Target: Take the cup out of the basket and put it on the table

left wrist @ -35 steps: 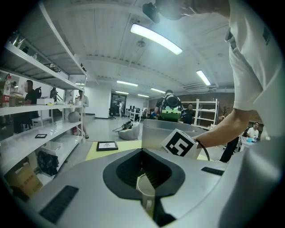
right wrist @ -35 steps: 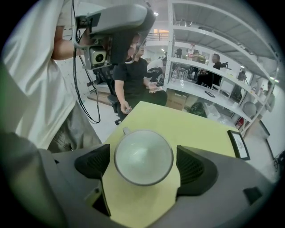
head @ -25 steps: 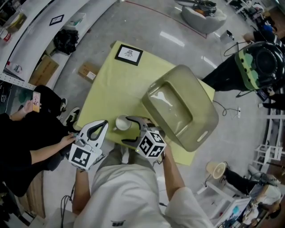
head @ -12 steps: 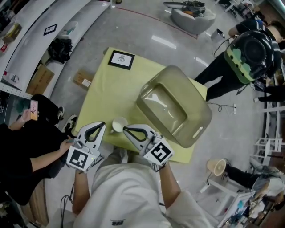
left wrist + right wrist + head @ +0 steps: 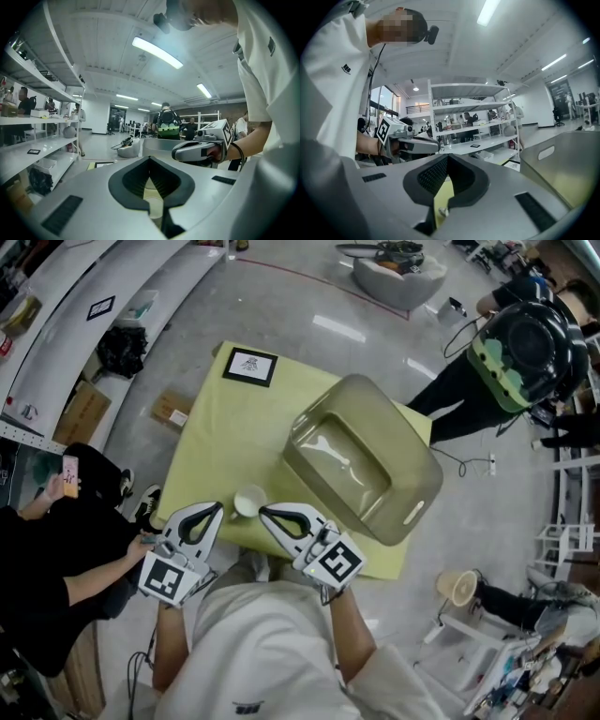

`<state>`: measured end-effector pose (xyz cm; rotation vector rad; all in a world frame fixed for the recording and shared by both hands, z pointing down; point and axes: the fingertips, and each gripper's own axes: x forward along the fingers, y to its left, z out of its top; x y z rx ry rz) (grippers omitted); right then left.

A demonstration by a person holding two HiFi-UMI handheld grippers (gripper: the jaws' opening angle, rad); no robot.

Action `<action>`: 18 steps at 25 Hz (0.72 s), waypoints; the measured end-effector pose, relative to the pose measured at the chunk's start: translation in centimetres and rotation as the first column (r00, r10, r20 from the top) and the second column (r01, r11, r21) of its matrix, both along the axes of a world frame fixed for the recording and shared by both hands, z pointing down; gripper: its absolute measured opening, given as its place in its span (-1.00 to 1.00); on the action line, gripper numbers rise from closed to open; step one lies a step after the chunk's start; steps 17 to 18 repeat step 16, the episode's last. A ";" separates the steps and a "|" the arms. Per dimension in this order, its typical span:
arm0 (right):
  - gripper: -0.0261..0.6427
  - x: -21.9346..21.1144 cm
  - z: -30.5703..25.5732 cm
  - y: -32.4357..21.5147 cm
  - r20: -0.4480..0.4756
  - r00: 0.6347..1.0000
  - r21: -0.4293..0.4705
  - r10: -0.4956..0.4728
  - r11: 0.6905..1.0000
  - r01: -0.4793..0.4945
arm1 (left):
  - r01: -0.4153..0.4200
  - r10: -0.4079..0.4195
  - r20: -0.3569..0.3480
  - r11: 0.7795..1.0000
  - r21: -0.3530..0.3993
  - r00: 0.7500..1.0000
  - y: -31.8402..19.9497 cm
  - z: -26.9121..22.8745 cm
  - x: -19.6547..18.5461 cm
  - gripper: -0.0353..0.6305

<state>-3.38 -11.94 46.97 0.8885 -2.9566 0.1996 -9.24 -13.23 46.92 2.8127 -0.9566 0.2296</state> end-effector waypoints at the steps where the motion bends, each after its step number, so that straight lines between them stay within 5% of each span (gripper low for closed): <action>1: -0.90 0.1 -0.1 0.1 0.004 1.000 -0.001 0.006 1.000 -0.006 | -0.003 0.003 -0.005 1.000 -0.001 1.000 0.2 -0.1 0.1 -0.89; 18: -0.90 2.2 -2.5 2.2 0.045 0.998 0.031 0.051 0.998 -0.053 | -0.021 0.022 -0.061 0.999 0.030 0.998 2.7 -2.2 1.5 -0.89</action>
